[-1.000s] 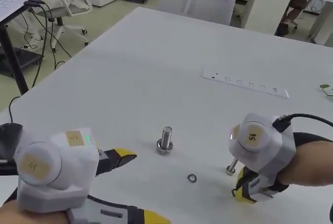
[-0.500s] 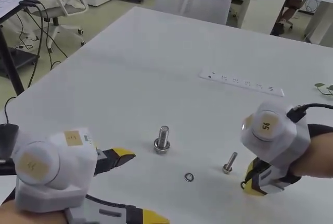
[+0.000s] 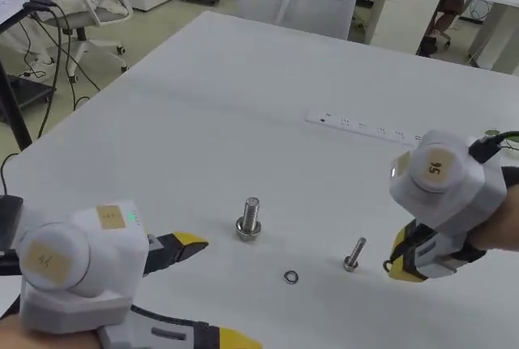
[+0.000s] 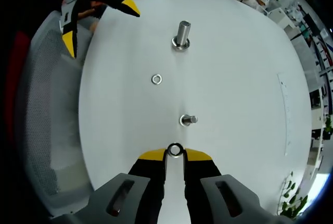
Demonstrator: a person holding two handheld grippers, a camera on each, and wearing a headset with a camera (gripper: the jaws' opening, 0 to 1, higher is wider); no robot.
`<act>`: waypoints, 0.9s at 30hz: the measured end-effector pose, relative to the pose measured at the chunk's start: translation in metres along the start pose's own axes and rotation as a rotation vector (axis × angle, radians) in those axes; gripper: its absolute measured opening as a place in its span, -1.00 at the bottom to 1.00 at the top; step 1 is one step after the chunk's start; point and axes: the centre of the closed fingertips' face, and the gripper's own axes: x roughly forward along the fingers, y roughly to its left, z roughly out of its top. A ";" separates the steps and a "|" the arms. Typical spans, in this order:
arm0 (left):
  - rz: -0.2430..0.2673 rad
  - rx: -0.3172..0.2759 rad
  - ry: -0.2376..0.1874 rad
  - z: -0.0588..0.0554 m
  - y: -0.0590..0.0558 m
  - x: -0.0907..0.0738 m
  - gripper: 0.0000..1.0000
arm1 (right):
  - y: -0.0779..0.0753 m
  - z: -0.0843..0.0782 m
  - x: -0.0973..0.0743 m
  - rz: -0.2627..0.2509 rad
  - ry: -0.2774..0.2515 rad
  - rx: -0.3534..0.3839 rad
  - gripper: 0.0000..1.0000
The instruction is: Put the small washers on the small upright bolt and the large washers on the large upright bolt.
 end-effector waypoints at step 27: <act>0.010 -0.006 -0.004 0.000 0.000 -0.003 0.62 | -0.016 0.038 -0.004 -0.018 -0.006 -0.085 -0.73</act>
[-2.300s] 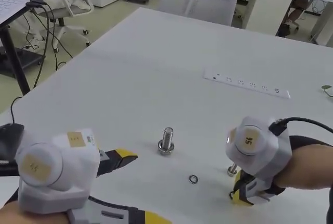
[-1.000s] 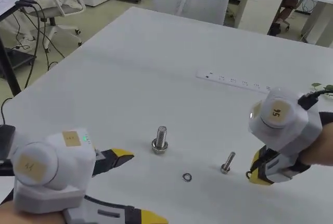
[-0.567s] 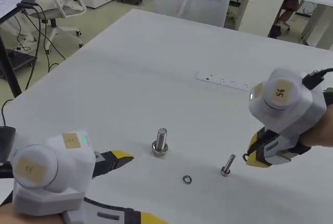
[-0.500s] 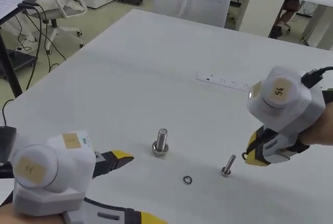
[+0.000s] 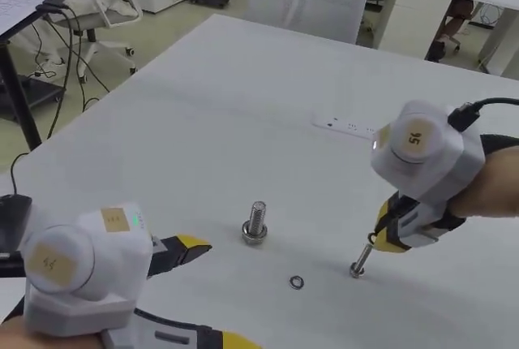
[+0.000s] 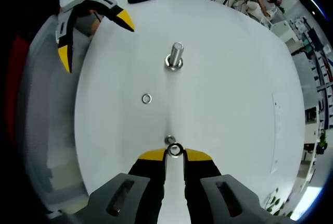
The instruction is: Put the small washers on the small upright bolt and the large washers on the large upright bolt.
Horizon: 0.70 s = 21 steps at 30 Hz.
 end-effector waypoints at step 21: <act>0.010 -0.009 -0.001 -0.001 0.003 0.000 0.62 | -0.004 -0.005 0.016 0.032 0.034 -0.008 -0.73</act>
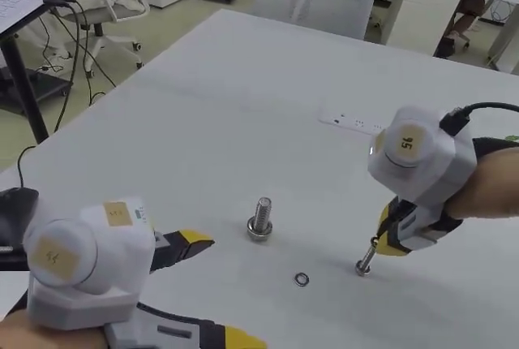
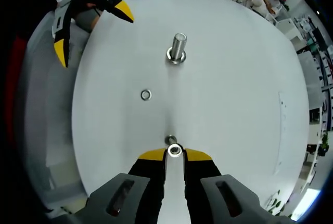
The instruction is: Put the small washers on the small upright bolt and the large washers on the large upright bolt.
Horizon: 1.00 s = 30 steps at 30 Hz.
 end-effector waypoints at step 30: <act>0.011 -0.011 0.010 -0.005 0.004 0.001 0.61 | 0.005 -0.009 0.044 0.050 0.018 0.023 -0.72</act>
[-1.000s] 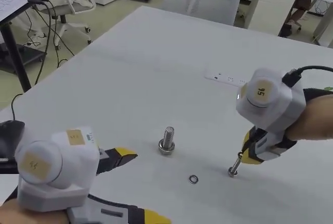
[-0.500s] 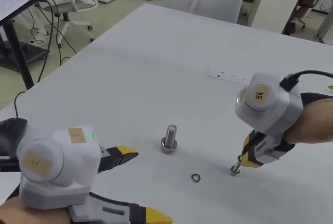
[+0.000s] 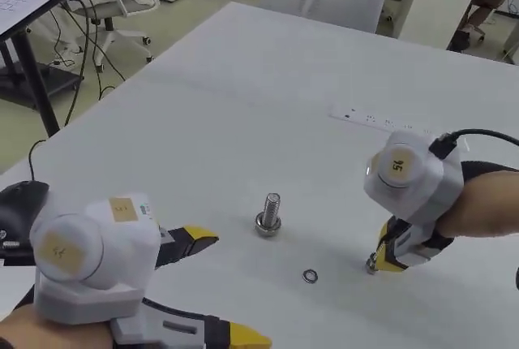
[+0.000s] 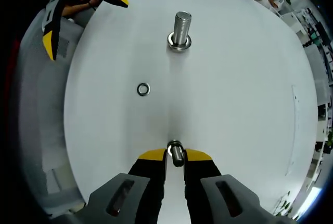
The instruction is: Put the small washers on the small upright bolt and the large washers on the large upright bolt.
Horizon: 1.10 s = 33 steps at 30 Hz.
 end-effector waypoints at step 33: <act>0.008 0.002 0.004 -0.004 -0.004 -0.004 0.61 | 0.003 -0.002 0.001 -0.019 -0.020 0.007 -0.64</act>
